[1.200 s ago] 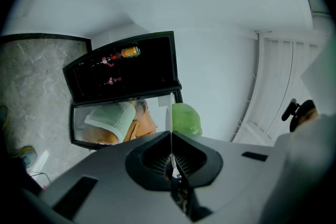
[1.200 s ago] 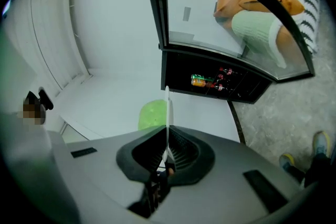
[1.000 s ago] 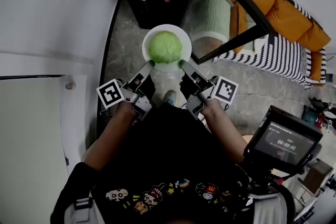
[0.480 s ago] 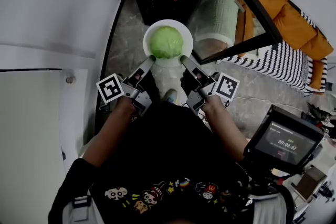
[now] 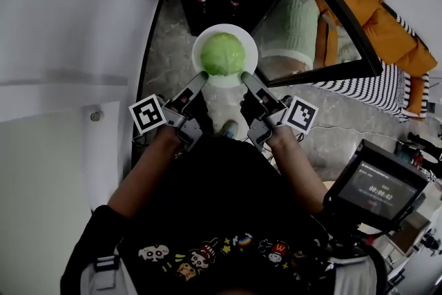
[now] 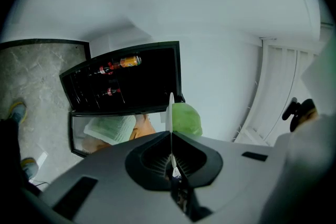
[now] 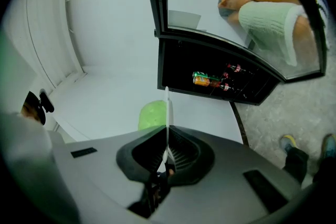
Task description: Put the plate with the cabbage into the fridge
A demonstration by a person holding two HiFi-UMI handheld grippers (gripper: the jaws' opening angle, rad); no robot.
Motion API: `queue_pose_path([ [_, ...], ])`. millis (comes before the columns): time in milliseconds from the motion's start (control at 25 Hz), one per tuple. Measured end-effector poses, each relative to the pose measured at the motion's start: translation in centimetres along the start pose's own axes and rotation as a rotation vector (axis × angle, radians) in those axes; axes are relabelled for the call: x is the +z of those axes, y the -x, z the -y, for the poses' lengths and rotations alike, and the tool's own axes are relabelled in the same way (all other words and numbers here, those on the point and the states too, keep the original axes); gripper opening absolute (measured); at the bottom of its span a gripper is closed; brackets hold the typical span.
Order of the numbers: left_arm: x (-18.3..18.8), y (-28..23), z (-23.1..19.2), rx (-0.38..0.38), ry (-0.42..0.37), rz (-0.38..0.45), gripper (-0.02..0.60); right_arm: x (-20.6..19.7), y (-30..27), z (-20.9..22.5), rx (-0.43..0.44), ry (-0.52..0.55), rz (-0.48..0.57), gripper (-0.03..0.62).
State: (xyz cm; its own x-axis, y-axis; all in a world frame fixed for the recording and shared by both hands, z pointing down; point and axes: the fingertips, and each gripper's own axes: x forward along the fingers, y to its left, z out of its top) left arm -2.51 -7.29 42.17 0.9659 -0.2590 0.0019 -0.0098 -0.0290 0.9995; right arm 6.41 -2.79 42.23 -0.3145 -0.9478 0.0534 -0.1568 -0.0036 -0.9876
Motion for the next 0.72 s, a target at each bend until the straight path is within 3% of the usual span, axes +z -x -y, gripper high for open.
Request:
queue_pose_path([
  [240, 0.03, -0.10, -0.35, 0.025, -0.001, -0.022, 0.009, -0.09, 0.18, 0.45, -0.008, -0.024, 0.014, 0.017],
  [720, -0.01, -0.14, -0.08, 0.002, 0.007, -0.018, 0.011, -0.04, 0.21, 0.13, -0.013, -0.003, 0.010, 0.017],
])
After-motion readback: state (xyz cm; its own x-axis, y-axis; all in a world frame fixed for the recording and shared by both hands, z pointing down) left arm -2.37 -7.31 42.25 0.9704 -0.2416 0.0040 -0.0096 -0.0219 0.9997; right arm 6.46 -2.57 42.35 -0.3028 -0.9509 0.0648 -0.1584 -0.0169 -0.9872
